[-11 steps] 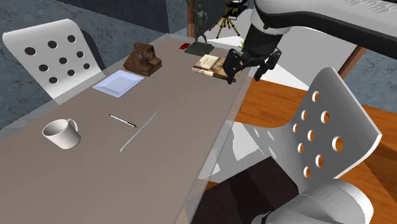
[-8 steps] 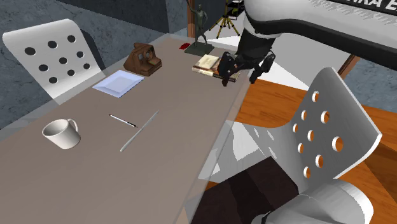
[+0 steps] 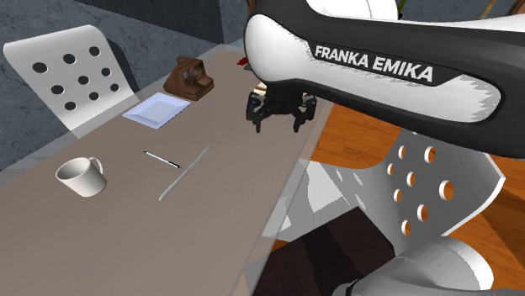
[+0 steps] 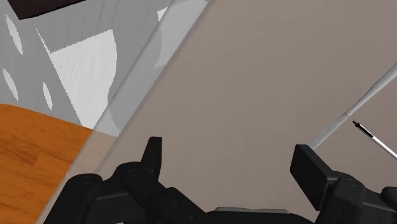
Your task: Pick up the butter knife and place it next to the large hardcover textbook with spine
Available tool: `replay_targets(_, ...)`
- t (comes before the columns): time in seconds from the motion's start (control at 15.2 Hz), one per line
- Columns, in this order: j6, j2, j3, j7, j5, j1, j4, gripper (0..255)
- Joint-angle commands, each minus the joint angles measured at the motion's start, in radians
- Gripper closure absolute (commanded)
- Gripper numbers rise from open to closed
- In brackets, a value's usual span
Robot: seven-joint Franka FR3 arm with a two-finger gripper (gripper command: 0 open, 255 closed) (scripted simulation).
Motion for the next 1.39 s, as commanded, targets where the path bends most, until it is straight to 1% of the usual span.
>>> replay_targets(0.0, 0.029, 0.047, 0.047, 0.08, 0.017, 0.0, 0.009, 0)
replay_targets(0.33, 0.102, 0.182, 0.155, 0.267, 0.037, -0.004, 0.05, 0)
replay_targets(0.66, 0.168, 0.351, 0.255, 0.461, 0.021, -0.014, 0.13, 0)
replay_targets(0.86, 0.199, 0.468, 0.306, 0.584, -0.012, -0.018, 0.195, 0)
replay_targets(1.06, 0.222, 0.594, 0.344, 0.71, -0.061, -0.013, 0.274, 0)
replay_targets(1.32, 0.233, 0.772, 0.367, 0.874, -0.142, 0.018, 0.401, 0)
